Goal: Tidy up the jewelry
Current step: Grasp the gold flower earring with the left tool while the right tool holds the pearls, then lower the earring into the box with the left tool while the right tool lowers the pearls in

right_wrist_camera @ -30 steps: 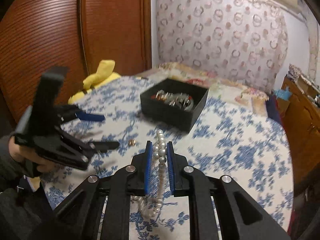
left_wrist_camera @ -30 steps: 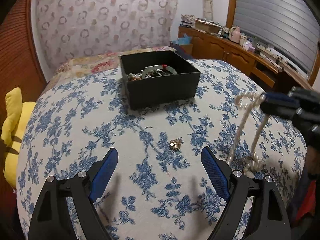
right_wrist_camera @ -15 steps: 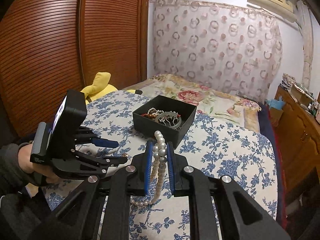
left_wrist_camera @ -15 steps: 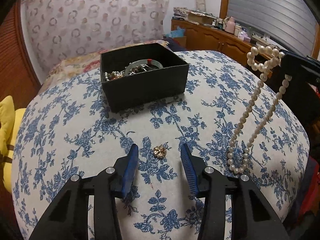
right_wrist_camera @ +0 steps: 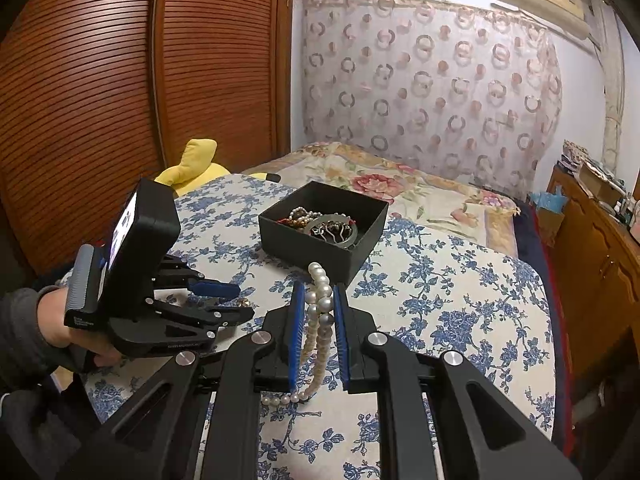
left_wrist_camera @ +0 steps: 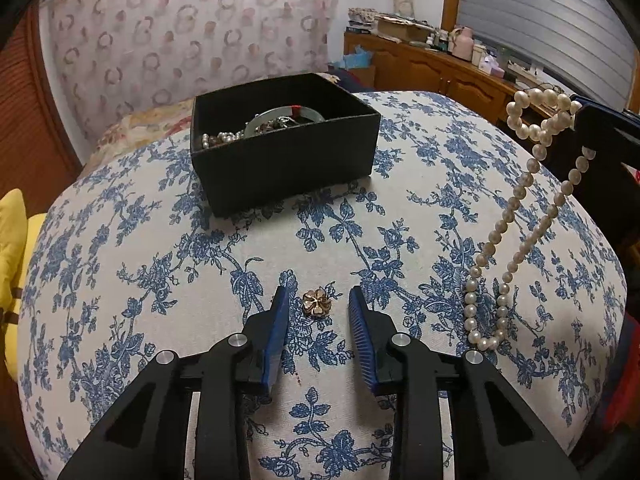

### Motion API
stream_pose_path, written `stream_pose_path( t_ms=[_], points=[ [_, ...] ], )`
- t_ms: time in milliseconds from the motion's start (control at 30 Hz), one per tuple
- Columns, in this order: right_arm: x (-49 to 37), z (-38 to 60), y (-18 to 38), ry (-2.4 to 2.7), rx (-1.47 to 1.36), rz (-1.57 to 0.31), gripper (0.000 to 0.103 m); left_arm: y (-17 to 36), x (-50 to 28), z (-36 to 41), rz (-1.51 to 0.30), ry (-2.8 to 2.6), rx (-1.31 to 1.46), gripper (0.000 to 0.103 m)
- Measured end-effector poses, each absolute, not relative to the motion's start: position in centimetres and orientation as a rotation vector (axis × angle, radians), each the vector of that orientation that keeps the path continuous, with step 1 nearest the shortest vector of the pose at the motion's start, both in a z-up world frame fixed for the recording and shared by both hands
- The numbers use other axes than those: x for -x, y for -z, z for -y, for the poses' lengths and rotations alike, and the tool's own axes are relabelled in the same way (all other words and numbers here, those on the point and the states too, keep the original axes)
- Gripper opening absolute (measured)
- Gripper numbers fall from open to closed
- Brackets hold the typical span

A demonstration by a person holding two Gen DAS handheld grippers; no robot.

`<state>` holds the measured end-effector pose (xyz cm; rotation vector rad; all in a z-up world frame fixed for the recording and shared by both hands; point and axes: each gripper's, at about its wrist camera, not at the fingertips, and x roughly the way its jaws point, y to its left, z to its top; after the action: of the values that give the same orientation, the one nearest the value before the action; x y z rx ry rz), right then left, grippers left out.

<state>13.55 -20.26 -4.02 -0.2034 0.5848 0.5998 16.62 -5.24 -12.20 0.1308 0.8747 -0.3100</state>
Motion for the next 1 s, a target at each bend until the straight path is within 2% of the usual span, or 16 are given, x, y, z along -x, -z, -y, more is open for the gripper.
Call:
stream_pose_path(
  t_ms=[133, 233, 1000],
  points=[
    [-13.6, 20.3, 4.1, -0.602, 0.201, -0.587, 0.016, 12.3, -16.7, 5.3, -0.873, 0.31, -0.13, 0.029],
    [-13.6, 20.3, 4.1, -0.602, 0.2, -0.586, 0.016, 12.2, -16.7, 5.2, -0.872, 0.313, -0.131, 0.014],
    [-17.3, 18.1, -4.1, -0.631, 0.234, -0.395, 0.016, 3.4, -17.0, 3.1, -0.683, 0.329, -0.074, 0.014]
  ],
)
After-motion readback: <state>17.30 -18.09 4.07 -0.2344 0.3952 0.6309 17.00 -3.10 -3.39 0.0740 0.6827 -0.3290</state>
